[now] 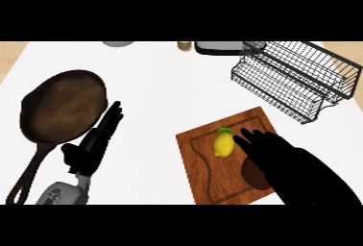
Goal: Pick the cupcake from the cutting board and place it in the tiered basket
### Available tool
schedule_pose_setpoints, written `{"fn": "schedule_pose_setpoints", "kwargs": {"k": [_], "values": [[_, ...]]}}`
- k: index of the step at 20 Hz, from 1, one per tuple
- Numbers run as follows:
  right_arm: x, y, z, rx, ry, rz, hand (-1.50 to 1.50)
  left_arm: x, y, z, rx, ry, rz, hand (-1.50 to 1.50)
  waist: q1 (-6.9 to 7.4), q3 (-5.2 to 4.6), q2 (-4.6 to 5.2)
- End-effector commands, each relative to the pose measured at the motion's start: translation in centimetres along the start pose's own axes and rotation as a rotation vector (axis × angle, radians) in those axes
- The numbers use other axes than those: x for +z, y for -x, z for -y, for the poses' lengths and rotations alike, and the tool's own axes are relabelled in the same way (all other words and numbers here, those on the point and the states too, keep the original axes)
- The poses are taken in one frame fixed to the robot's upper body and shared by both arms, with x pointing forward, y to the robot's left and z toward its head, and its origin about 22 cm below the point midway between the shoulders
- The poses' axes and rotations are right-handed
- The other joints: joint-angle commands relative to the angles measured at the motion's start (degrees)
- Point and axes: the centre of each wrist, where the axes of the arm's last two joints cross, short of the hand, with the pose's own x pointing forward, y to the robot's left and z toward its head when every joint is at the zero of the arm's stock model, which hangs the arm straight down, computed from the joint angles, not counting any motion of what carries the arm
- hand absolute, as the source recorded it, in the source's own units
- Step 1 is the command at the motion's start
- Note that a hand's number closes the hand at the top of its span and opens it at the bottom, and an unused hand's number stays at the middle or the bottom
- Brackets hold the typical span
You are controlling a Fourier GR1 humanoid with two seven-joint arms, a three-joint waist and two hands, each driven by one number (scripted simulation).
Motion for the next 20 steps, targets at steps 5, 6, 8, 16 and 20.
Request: {"fn": "schedule_pose_setpoints", "kwargs": {"k": [5, 6, 8, 16, 20], "values": [[0.8, -1.8, -1.7, 0.013, 0.082, -0.164, -1.50, 0.4, 0.0, 0.3, -0.003, 0.018, 0.011, 0.00, 0.53, 0.13, 0.20], [1.0, -1.1, -1.4, 0.048, 0.101, -0.188, -1.50, -0.6, -1.2, -0.6, -0.004, 0.006, 0.007, 0.00, 0.33, 0.14, 0.19], [-0.2, 0.0, -3.0, 0.110, 0.042, -0.246, -1.50, -0.6, -0.2, -0.3, 0.000, 0.021, 0.003, 0.00, 0.23, 0.14, 0.28], [-4.8, 0.3, -5.6, 0.046, -0.026, -0.288, -1.50, -0.1, 0.3, 0.2, 0.012, 0.019, 0.018, 0.00, 0.84, 0.16, 0.44], [-5.1, -0.2, -8.5, 0.047, -0.008, -0.262, -1.50, -0.3, 1.2, 1.2, -0.013, 0.022, 0.006, 0.00, 0.64, 0.17, 0.40]]}}
